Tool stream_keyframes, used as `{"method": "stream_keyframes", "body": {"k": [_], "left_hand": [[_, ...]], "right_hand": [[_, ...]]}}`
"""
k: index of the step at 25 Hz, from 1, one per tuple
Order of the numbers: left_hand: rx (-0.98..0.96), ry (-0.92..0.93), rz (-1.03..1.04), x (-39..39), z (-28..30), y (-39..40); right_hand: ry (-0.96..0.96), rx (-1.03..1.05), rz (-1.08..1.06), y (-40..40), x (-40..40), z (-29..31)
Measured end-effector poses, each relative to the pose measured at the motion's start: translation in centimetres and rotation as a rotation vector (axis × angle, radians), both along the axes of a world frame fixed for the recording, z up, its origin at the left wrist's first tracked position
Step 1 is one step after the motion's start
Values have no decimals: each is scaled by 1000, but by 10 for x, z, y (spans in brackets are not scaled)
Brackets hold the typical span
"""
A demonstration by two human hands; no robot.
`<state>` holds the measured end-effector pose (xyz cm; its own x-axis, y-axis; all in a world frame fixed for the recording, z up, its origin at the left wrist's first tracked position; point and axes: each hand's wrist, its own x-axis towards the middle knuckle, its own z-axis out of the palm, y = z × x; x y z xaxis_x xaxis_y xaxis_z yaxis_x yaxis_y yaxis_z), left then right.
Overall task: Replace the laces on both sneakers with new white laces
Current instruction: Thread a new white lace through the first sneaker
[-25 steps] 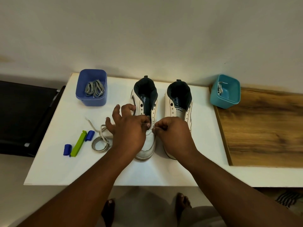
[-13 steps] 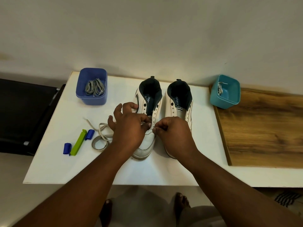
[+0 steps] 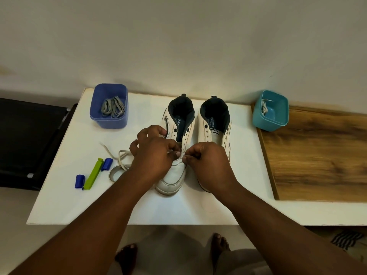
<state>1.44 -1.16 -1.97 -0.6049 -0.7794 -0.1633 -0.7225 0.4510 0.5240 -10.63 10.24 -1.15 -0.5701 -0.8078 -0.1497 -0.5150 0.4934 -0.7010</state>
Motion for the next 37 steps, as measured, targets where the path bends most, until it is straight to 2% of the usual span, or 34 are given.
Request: {"method": "stream_keyframes", "body": {"k": [6, 11, 13, 16, 18, 22, 26, 28, 31, 34, 36, 37], "left_hand": [[177, 97, -175, 9, -2, -19], [185, 41, -216, 11, 1, -23], [120, 8, -187, 10, 1, -20], [-9, 30, -25, 2, -3, -6], [12, 87, 40, -1, -7, -2], [91, 151, 36, 1, -8, -7], [76, 97, 0, 5, -3, -9], [71, 71, -41, 10, 0, -13], [51, 58, -115, 17, 6, -15], [10, 28, -134, 15, 11, -9], [-16, 0, -139, 13, 12, -7], [-27, 0, -140, 13, 11, -6]], "right_hand": [[0, -13, 14, 1, 3, -1], [0, -33, 15, 1, 4, -4], [12, -33, 25, 0, 4, -5], [41, -32, 24, -1, 1, -5], [64, -39, 15, -1, -1, -6], [107, -36, 58, -2, -1, -5], [223, -46, 119, -1, 1, -1], [194, -84, 66, -1, -2, 2], [-39, -304, -246, -3, -8, 18], [-329, -792, -519, -4, -10, 50], [-312, -1029, -499, -3, -10, 64], [-237, -1046, -460, -3, -11, 62]]}}
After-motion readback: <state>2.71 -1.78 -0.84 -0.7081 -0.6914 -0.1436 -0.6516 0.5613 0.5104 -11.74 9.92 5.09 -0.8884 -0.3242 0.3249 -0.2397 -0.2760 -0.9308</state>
